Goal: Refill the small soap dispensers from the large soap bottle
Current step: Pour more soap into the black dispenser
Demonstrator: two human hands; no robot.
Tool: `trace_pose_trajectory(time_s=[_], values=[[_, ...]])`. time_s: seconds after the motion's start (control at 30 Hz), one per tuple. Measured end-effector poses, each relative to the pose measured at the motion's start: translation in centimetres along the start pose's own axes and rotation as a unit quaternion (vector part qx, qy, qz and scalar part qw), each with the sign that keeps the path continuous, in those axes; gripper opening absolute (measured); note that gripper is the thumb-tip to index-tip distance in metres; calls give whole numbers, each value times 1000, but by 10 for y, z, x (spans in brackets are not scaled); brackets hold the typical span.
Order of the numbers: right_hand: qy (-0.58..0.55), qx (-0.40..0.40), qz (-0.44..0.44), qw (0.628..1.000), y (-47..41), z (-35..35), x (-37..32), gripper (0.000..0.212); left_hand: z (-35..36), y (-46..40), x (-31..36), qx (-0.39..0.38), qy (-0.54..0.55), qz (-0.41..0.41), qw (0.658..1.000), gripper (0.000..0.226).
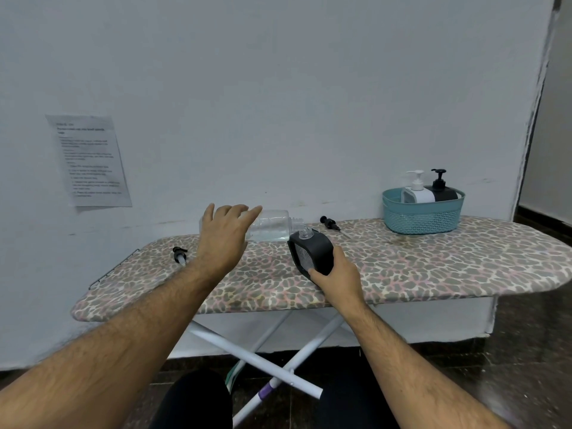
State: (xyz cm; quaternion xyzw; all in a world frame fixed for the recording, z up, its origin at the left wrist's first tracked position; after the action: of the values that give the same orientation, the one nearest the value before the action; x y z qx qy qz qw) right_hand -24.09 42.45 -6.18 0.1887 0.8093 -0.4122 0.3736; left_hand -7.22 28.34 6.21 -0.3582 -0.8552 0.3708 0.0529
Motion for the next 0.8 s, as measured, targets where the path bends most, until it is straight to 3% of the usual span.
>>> trace_pose_trajectory(time_s=[0.8], values=[[8,0,-2,1000,0,-1,0,44,2,-1,1,9,-4,7,1000,76]])
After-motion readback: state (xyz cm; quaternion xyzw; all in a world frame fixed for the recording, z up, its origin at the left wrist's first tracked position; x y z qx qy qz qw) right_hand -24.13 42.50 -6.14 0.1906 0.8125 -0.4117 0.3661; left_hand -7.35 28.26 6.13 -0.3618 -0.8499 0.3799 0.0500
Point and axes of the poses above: each hand's wrist, its own y-axis away from the middle knuckle, its own z-axis out of the palm, x = y × z, the point moved 5 cm from there along -y, towards the middle knuckle, and after that the axes turned 9 degrees about -z, right-handed, at the moved point
